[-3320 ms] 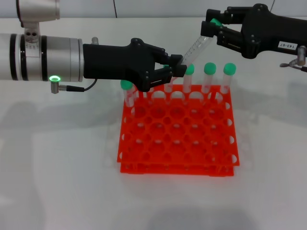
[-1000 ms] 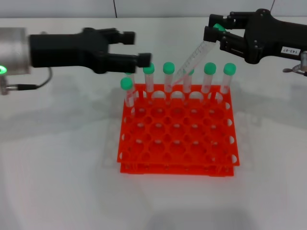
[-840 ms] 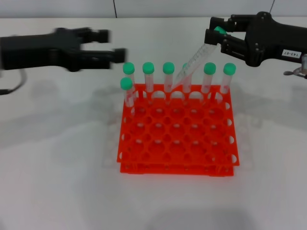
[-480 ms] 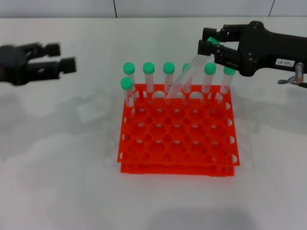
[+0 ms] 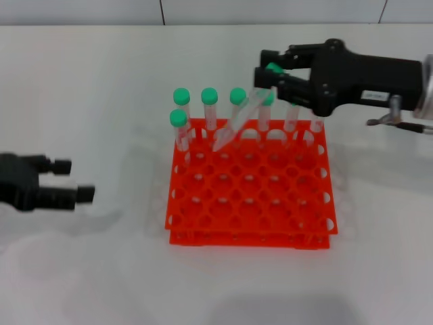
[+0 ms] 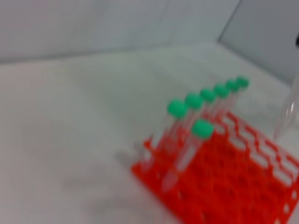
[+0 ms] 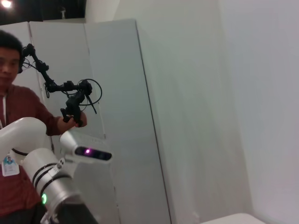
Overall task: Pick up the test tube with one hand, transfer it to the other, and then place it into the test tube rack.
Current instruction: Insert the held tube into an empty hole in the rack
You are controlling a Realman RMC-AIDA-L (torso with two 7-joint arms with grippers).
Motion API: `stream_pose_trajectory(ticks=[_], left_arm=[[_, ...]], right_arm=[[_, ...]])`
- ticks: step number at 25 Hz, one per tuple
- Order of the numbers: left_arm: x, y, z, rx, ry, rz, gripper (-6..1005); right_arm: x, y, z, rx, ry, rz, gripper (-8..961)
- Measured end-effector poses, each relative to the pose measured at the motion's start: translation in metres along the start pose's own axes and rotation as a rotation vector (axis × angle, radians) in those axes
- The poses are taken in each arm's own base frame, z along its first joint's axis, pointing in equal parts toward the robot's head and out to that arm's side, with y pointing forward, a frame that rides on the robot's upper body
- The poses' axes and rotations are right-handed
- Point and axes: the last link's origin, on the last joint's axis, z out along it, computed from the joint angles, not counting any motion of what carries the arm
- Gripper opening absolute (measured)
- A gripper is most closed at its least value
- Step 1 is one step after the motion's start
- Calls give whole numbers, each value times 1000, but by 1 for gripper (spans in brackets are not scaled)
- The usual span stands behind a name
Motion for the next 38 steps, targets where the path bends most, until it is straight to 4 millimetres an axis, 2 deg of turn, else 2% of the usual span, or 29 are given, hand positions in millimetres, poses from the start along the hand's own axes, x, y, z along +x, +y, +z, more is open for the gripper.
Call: stream_pose_trajectory(ticks=[5,15,28,38], left_arm=[[-13,0,6,-1,-75,42,884],[-8,10,19,-81,-117,168,884],[-9,9,19,-80,-118,240,884],[-11,9,20,-79,-104,262,884]], right_arm=[[-2,-1,15,-4,21,-12,273],[0,-6,33,10,84,-4,273],[2,-11,39,48,99,0,273],[6,-9,53,53,145,0,272]])
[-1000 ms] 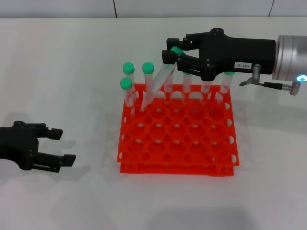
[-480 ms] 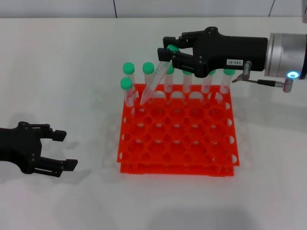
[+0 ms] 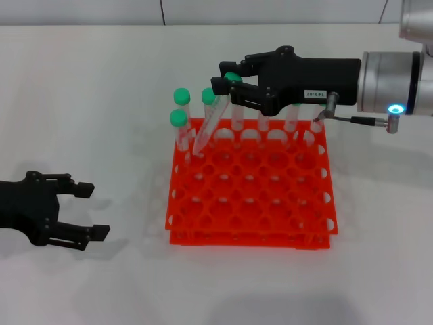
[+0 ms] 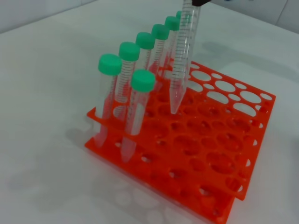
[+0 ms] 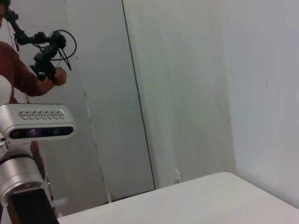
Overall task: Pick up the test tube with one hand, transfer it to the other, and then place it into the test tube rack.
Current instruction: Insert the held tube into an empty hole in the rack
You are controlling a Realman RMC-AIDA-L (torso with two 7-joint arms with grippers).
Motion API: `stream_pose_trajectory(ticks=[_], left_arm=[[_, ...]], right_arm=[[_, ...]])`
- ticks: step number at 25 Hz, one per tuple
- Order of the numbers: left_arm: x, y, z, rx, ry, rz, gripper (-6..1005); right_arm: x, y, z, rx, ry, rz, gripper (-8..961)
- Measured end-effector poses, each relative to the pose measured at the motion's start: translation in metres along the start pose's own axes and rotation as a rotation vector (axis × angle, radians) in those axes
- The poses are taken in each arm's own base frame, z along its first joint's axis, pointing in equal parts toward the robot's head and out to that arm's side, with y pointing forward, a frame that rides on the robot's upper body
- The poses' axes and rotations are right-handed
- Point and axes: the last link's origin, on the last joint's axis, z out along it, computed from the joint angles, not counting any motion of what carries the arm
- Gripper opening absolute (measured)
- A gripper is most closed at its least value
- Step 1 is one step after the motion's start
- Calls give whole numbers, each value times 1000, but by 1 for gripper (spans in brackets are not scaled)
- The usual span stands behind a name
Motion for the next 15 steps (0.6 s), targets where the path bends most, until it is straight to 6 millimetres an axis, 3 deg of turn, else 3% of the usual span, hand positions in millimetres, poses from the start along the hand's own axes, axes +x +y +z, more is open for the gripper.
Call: stream_pose_trajectory(ticks=[15], left_arm=[[-2,2,1,0,6,-4,884]], right_arm=[[-12,1,5,-18,58,-50,272]])
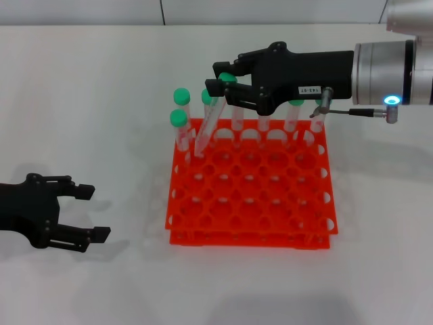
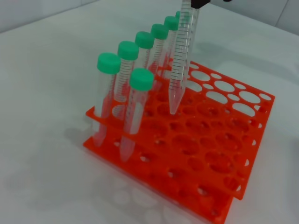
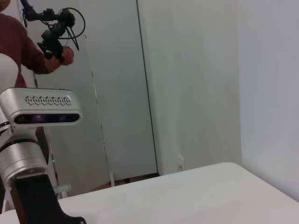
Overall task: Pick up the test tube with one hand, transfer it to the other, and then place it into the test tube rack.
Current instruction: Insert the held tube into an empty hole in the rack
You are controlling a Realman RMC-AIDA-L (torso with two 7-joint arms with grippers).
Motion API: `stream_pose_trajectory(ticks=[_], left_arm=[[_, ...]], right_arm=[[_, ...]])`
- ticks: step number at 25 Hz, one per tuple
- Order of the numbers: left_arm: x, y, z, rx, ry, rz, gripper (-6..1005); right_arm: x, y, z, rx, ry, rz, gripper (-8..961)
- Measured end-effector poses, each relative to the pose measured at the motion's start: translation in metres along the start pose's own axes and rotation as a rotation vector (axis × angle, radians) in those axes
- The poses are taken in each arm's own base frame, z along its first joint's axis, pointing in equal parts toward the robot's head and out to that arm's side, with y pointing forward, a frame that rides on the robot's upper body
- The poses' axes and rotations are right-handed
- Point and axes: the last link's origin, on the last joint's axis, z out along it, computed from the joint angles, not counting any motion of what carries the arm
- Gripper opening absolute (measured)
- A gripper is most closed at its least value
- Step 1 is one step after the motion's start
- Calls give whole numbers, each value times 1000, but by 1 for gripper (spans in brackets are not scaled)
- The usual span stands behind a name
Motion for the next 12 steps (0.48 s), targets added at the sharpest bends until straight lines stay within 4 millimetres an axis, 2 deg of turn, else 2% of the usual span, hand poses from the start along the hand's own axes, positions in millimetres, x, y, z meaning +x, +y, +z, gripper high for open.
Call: stream_pose_trajectory(ticks=[12], left_arm=[[0,1,1,-3,3,0,884]], right_arm=[[-11,-2,-4,16,53,-63,272]])
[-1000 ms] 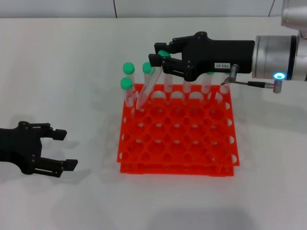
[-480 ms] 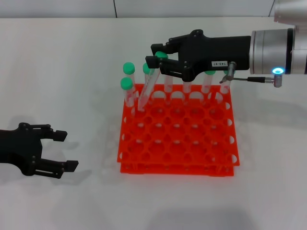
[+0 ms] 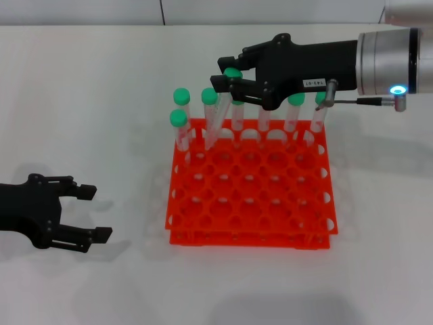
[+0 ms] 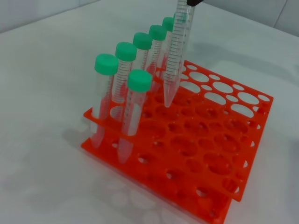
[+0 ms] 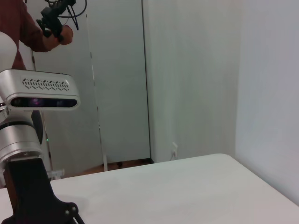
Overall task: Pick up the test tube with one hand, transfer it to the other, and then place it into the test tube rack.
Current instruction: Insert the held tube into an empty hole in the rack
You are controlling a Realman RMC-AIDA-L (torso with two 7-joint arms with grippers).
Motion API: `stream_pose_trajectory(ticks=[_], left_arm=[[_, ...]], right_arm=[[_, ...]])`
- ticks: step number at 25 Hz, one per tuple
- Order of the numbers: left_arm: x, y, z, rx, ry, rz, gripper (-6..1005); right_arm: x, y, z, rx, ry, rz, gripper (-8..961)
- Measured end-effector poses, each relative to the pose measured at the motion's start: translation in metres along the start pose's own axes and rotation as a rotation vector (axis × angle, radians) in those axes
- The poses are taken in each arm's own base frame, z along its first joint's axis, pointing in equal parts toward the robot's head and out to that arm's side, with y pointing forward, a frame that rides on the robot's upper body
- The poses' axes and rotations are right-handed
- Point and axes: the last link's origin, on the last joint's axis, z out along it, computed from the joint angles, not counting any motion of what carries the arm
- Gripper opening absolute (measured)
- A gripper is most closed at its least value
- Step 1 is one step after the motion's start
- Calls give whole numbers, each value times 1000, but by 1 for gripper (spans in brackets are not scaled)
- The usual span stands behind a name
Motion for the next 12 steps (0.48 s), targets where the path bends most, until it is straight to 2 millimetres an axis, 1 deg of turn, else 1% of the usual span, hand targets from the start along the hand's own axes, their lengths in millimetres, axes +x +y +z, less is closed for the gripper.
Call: stream_pose_trajectory(ticks=[12], left_arm=[[4,-1,0,2,12,8,884]], right_arm=[[-4,-2,-1,12,16,-30,272]])
